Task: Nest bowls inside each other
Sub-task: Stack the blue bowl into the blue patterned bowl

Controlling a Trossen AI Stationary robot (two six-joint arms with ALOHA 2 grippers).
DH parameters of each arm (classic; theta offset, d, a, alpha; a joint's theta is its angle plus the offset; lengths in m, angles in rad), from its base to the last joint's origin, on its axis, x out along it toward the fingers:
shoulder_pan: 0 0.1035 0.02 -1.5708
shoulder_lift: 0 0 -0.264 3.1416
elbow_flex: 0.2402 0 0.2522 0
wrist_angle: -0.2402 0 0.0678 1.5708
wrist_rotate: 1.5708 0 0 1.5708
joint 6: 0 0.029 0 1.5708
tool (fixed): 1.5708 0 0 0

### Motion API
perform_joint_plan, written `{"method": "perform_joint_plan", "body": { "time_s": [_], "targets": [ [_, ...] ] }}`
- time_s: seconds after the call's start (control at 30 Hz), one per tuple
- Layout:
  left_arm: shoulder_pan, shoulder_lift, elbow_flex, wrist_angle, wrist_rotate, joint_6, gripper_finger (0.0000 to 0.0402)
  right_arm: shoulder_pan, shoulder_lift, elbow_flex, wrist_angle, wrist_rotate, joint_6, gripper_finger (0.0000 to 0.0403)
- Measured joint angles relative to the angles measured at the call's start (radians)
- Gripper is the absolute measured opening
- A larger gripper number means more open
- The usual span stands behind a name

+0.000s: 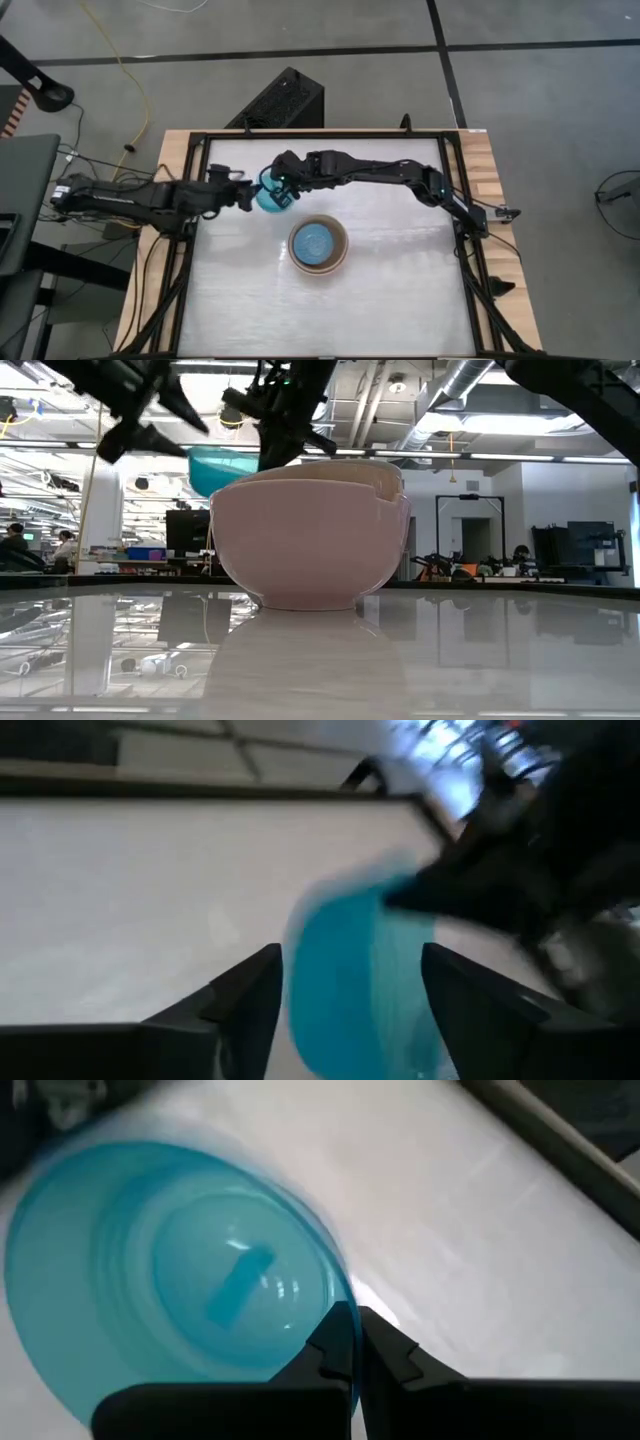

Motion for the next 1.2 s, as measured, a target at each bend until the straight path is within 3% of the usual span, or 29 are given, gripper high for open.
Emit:
{"method": "perform_joint_plan", "body": {
  "time_s": [0.27,0.37,0.53,0.8,1.2],
  "targets": [
    [0.000,-0.250,0.001,0.003,0.093,0.280,0.0237,-0.035,-0.097,0.000,-0.169,-0.061,-0.054,0.0026],
    [0.000,-0.307,-0.001,-0.064,0.103,0.335,0.0237,-0.026,-0.141,0.000,-0.244,-0.118,-0.102,0.0026],
    [0.000,-0.325,-0.071,-0.093,0.104,0.364,0.0238,0.052,-0.181,0.001,-0.319,-0.169,-0.137,0.0026],
    [-0.001,-0.316,-0.205,0.082,0.170,0.304,0.0238,0.147,-0.145,-0.001,-0.345,-0.197,-0.071,0.0026],
    [-0.001,-0.315,-0.224,0.131,0.182,0.316,0.0238,0.168,-0.029,-0.003,-0.438,-0.201,0.012,0.0026]
  ]
}}
